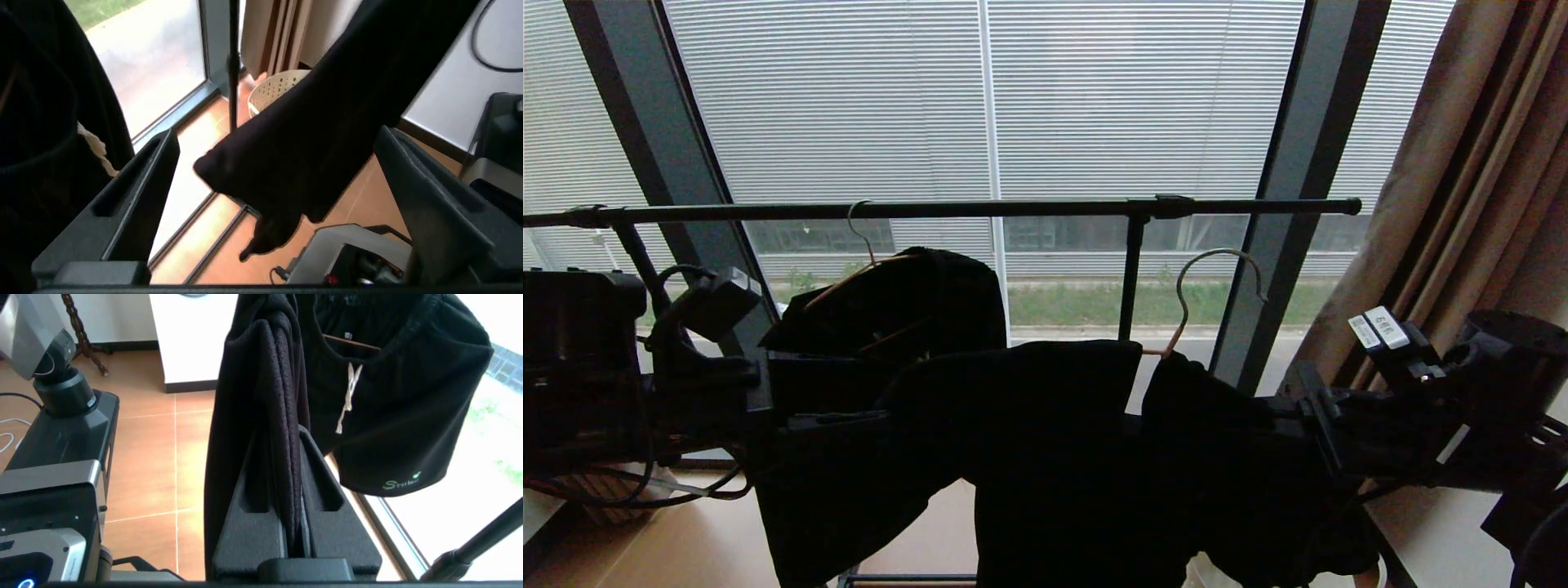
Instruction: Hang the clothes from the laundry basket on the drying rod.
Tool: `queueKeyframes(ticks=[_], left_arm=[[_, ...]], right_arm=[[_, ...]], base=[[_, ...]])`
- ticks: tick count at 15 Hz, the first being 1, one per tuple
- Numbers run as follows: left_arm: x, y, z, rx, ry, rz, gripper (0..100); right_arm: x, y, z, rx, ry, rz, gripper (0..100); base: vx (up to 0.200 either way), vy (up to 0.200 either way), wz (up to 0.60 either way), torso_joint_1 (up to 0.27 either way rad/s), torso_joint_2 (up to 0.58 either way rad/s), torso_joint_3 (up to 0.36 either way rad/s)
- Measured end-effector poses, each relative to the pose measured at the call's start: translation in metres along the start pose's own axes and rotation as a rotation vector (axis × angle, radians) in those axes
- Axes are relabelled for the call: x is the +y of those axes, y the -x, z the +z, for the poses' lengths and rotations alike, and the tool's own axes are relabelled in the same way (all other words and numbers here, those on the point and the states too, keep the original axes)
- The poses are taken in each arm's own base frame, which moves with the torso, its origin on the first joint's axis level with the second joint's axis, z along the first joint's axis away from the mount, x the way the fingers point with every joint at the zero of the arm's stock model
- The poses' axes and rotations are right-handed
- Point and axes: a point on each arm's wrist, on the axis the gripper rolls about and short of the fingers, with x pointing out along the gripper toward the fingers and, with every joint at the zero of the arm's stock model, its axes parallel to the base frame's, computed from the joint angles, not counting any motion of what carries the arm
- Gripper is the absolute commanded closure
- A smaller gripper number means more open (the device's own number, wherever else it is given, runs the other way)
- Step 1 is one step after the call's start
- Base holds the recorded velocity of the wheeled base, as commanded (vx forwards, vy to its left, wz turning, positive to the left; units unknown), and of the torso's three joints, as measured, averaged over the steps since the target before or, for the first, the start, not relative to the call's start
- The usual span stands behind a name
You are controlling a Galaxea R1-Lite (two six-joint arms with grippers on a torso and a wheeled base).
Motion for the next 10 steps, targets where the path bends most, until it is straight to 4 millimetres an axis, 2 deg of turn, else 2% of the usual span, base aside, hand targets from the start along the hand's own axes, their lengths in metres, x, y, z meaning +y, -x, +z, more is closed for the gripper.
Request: queueKeyframes(ticks=[6, 7, 10], left_arm=[[0.019, -0.019, -0.016, 0.024, 0.038, -0.009, 0], [0.020, -0.022, -0.017, 0.026, 0.039, -0.016, 100], [0.021, -0.026, -0.019, 0.035, 0.048, -0.023, 100]], right_arm=[[0.002, 0.000, 0.001, -0.002, 0.004, 0.004, 100], [0.003, 0.000, 0.001, -0.001, 0.003, 0.005, 100], [0.003, 0.000, 0.000, 0.000, 0.001, 0.005, 100]], base=[[0.000, 0.000, 0.00, 0.000, 0.00, 0.000], [0.000, 0.000, 0.00, 0.000, 0.00, 0.000], [0.000, 0.000, 0.00, 0.000, 0.00, 0.000]])
